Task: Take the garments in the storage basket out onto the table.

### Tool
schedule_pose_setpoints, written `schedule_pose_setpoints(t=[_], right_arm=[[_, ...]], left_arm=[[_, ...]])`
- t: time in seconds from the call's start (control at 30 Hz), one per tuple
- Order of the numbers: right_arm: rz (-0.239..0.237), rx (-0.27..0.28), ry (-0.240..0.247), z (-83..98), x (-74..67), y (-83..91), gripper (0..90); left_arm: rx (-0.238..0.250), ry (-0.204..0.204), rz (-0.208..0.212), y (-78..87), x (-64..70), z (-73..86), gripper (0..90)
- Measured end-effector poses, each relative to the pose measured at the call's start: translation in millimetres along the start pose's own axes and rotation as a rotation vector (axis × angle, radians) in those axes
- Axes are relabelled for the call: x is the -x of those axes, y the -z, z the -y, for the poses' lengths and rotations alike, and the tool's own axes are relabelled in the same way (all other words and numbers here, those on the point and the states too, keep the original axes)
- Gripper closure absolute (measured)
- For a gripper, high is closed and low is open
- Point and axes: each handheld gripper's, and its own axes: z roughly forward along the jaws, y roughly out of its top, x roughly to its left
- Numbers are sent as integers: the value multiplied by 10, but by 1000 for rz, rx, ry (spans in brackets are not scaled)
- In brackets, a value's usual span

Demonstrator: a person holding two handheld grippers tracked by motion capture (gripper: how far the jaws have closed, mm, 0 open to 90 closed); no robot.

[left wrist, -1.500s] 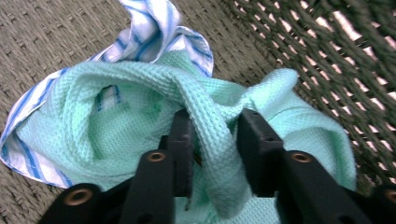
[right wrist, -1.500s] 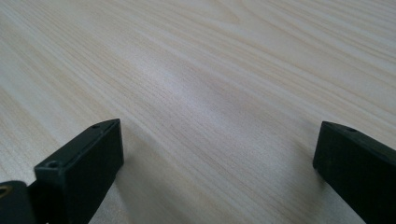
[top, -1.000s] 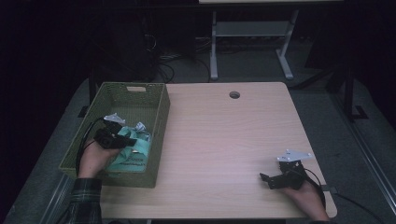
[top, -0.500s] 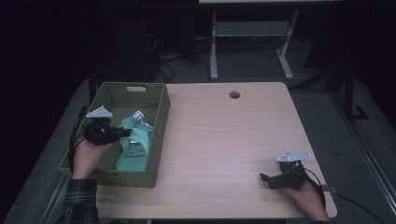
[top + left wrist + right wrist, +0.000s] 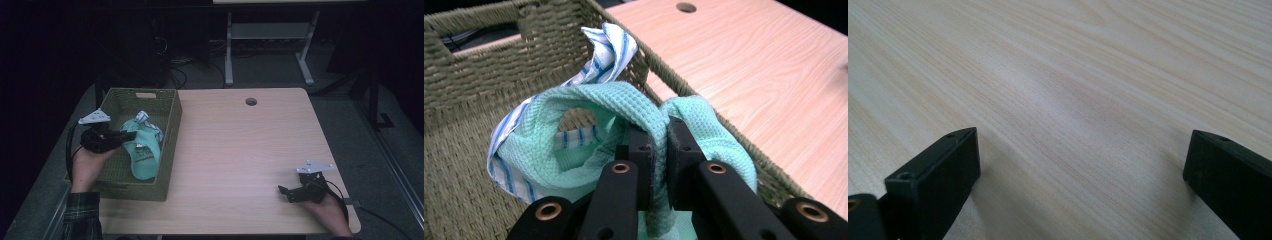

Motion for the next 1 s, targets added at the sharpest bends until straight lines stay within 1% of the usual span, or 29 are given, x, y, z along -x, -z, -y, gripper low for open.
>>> schedule_pose_setpoints(t=[0.13,0.27,0.4,0.43,0.5,0.57,0.67,0.73,0.9,0.97,1.0], right_arm=[[0,0,0,0,0,0,15],[0,0,0,0,0,0,15],[0,0,0,0,1,0,15],[0,0,0,0,1,0,15],[0,0,0,0,1,0,15],[0,0,0,0,0,0,15],[0,0,1,0,1,0,15],[0,0,2,0,2,0,15],[0,1,0,0,0,0,15],[0,1,0,0,0,0,15],[0,1,0,0,0,0,15]], left_arm=[[18,-5,11,62,-10,-62,832],[52,-6,26,152,-26,-154,832],[62,-8,31,195,-24,-210,832],[72,-14,40,229,-20,-253,832],[85,-14,46,254,-8,-289,832],[88,-19,52,276,1,-320,832],[97,-21,60,290,18,-352,832],[107,-25,75,299,36,-386,832],[112,-30,84,296,79,-454,832],[113,-44,91,294,106,-498,832],[113,-44,91,294,106,-498,832]])
